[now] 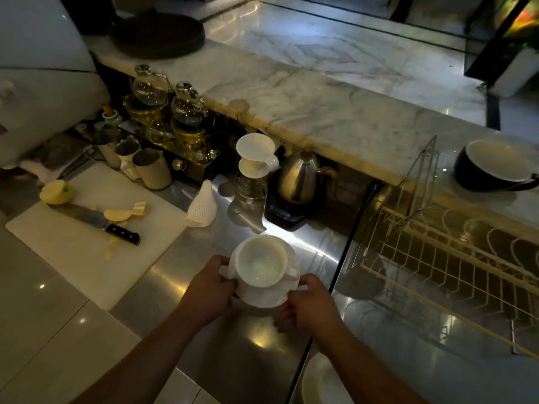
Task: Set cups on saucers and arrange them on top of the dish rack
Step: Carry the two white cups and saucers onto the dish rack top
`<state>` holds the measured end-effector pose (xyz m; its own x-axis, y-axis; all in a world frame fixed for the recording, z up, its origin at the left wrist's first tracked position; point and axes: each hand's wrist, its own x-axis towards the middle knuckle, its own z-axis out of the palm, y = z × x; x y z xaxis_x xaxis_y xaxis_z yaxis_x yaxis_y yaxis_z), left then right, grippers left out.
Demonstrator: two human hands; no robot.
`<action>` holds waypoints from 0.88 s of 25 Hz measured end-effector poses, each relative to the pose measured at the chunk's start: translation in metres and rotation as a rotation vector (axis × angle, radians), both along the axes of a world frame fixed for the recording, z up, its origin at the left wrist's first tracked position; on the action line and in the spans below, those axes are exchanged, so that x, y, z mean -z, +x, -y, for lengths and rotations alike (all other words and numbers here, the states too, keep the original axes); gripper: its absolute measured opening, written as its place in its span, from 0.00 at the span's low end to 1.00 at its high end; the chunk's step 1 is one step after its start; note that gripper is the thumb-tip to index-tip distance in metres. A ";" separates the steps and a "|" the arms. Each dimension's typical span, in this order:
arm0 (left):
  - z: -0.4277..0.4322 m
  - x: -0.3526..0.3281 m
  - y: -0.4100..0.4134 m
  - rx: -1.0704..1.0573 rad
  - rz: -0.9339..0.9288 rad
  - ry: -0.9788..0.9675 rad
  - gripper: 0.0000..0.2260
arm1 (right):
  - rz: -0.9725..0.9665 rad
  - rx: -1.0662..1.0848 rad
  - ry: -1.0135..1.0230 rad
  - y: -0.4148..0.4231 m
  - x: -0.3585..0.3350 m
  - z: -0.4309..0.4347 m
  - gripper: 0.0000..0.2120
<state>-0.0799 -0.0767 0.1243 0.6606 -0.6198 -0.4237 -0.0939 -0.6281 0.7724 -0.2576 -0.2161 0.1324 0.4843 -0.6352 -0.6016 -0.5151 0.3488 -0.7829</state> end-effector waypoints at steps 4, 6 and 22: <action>0.027 -0.040 -0.010 0.023 0.003 -0.079 0.14 | 0.025 0.000 -0.096 -0.014 -0.036 0.028 0.08; 0.040 -0.059 -0.017 0.033 0.014 -0.116 0.13 | 0.060 -0.002 -0.114 -0.022 -0.052 0.042 0.08; 0.154 -0.185 -0.097 0.143 0.074 -0.264 0.11 | 0.195 0.173 -0.220 -0.118 -0.168 0.130 0.09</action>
